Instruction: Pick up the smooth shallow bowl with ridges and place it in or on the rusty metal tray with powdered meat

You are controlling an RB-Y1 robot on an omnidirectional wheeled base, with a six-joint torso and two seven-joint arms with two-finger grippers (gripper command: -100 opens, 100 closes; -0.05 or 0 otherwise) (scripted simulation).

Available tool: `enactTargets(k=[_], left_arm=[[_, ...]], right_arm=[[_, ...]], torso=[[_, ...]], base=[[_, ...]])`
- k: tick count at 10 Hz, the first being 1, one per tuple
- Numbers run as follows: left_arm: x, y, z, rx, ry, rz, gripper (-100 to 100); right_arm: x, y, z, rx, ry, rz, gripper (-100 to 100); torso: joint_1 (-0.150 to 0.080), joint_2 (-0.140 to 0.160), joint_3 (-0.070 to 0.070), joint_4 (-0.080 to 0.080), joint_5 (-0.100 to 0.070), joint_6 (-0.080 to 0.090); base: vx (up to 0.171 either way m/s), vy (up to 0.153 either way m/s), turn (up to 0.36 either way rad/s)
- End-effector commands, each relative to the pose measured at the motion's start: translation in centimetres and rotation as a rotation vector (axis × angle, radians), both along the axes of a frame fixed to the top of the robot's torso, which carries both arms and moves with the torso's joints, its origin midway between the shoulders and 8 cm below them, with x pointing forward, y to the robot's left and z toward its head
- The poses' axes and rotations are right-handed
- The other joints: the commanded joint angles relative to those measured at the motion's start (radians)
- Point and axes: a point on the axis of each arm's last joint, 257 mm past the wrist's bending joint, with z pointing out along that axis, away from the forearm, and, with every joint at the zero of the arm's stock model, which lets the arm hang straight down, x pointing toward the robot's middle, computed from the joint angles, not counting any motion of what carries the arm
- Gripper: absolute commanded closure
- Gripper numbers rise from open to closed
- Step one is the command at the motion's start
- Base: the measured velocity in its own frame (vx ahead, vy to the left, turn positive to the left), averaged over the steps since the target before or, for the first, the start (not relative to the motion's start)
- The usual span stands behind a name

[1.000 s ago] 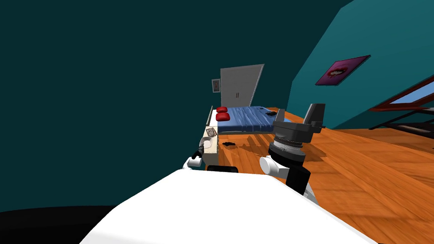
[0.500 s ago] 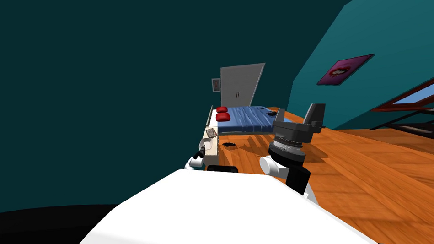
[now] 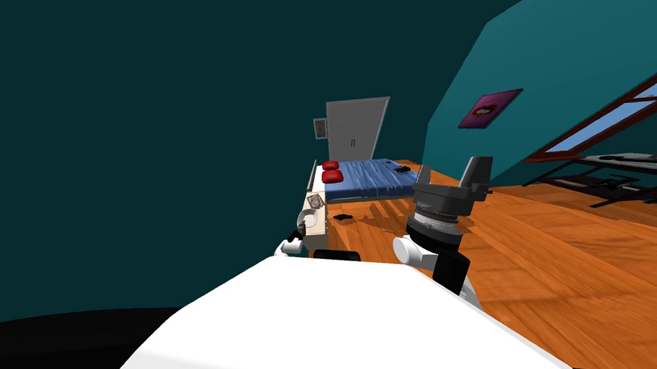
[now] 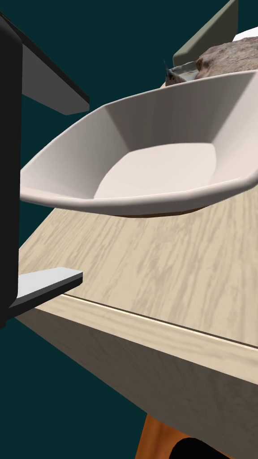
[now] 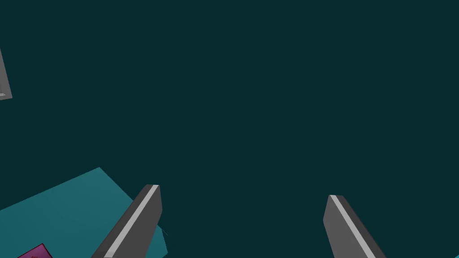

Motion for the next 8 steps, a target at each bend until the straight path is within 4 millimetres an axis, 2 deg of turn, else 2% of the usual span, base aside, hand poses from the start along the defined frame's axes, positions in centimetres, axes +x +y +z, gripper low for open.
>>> enactTargets(k=[1,4,6,7,8], left_arm=[[-0.3,1.4,-0.2,-0.001,-0.003,0.024,-100],[-0.5,3.0,-0.3,0.000,-0.005,0.051,-100],[-0.5,3.0,-0.3,0.000,-0.004,0.049,-100],[-0.5,3.0,-0.3,0.000,-0.005,0.049,100],[-0.5,3.0,-0.3,0.000,-0.005,0.049,100]], right_arm=[[0.0,0.0,0.0,0.000,0.000,0.000,0],[0.0,0.0,0.0,0.000,0.000,0.000,0],[0.0,0.0,0.0,0.000,0.000,0.000,0],[0.0,0.0,0.0,0.000,0.000,0.000,0],[0.0,0.0,0.0,0.000,0.000,0.000,0]], torso=[[0.000,0.000,0.000,0.000,0.000,0.000],[0.001,-0.001,-0.001,0.000,0.000,0.000],[0.001,-0.001,-0.001,0.000,0.000,0.000],[0.001,-0.002,-0.001,0.000,0.000,0.000],[0.001,-0.002,-0.001,0.000,0.000,0.000]], base=[[-0.023,-0.020,-0.116],[-0.011,-0.010,-0.059],[-0.005,-0.009,-0.022],[0.000,0.000,0.000],[0.000,0.000,0.000]])
